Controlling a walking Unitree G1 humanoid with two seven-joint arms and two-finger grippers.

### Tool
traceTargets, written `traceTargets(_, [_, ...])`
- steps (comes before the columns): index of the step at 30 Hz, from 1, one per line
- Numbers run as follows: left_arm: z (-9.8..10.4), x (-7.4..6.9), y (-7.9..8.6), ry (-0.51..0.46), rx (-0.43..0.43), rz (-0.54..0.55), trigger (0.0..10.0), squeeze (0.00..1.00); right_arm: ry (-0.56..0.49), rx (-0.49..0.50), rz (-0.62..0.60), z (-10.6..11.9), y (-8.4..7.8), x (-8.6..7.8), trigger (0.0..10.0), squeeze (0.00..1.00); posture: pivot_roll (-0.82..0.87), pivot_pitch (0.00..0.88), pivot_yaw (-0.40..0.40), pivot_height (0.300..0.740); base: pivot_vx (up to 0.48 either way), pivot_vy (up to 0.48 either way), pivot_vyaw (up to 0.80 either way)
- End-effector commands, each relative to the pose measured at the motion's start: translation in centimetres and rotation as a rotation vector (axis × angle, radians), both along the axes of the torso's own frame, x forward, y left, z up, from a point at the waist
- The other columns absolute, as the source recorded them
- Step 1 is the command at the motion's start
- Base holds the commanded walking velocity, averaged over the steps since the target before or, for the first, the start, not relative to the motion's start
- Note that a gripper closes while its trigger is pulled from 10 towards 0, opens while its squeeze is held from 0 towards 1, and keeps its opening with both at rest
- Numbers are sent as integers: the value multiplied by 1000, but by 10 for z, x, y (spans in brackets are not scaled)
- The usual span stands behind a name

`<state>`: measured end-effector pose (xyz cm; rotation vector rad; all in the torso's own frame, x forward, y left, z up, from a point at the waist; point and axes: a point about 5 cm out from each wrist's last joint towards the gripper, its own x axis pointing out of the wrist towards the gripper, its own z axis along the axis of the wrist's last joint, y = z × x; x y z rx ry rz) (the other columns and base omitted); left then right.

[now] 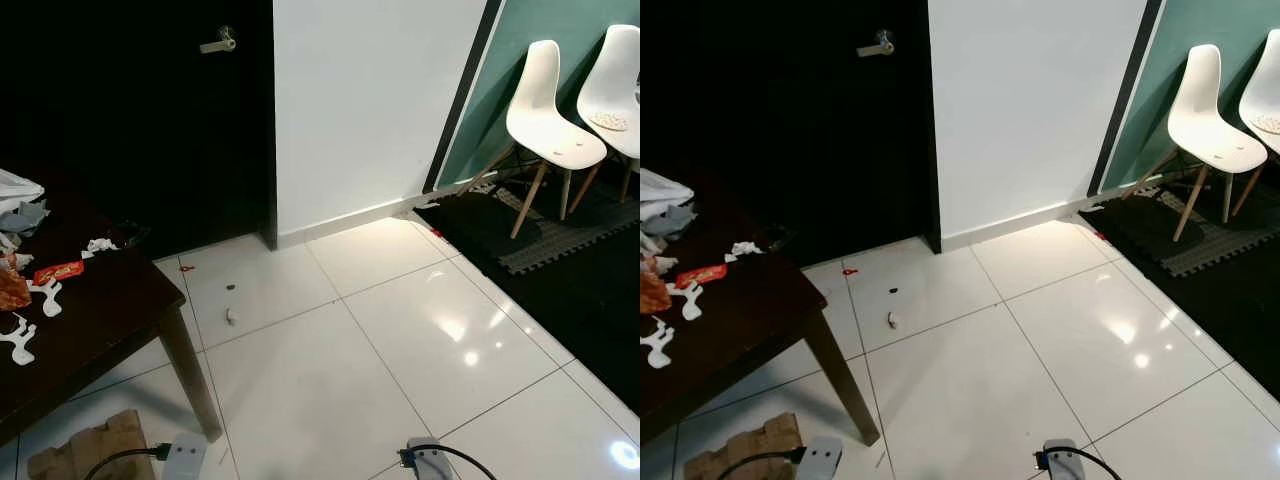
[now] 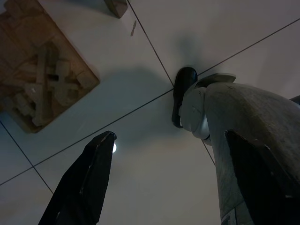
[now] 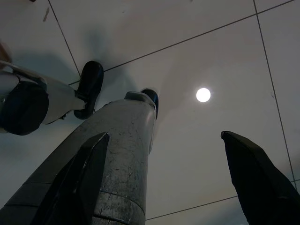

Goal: Picking trash to rubbish bin

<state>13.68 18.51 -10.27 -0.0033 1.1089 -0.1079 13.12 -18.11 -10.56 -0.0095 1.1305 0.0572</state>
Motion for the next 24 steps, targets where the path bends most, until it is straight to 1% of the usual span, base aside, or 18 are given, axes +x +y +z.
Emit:
traceTargets(1, [-2,-6,-3,25,-10,1,10000,0,81,8,2,-7,0,-20,10000,0,90,79,-22,740,0,0,0])
traceTargets(4, [-2,-5,-3,25,-9,1,10000,0,81,5,5,-7,-1,-21,10000,0,89,81,-21,740,0,0,0])
traceTargets(5, [-2,-5,-3,22,-11,-4,10000,0,75,1,-3,-6,-2,-22,10000,0,75,92,-5,740,0,0,0])
traceTargets(7, [-1,-3,-4,18,-15,-26,10000,0,52,-5,-28,-5,-5,-17,10000,0,51,107,8,740,0,0,0])
traceTargets(11, [0,-1,1,26,5,-56,10000,0,-7,0,-74,3,-12,7,10000,0,21,94,17,740,0,0,0])
traceTargets(12, [0,1,2,22,8,-57,10000,0,-36,4,-72,9,-18,19,10000,0,20,90,15,740,0,0,0])
traceTargets(13, [0,1,2,22,8,-57,10000,0,-36,4,-72,9,-18,19,10000,0,20,90,15,740,0,0,0])
traceTargets(14, [2,6,4,8,13,-51,10000,0,-74,13,-68,16,-23,36,10000,0,28,69,1,740,0,0,0])
traceTargets(15, [3,8,5,2,15,-46,10000,0,-82,16,-67,18,-24,40,10000,0,28,69,1,740,0,0,0])
traceTargets(18, [4,10,5,-3,14,-33,10000,0,-81,16,-62,18,-23,40,10000,0,37,54,-7,740,0,0,0])
traceTargets(22, [7,19,4,-40,-5,56,10000,0,-61,6,18,16,-11,38,10000,0,71,68,-17,740,0,0,0])
traceTargets(23, [8,21,5,-47,-6,64,10000,0,-68,12,33,16,-7,41,10000,0,78,66,-23,740,0,0,0])
traceTargets(24, [8,21,5,-47,-6,64,10000,0,-68,12,33,16,-7,41,10000,0,78,66,-23,740,0,0,0])
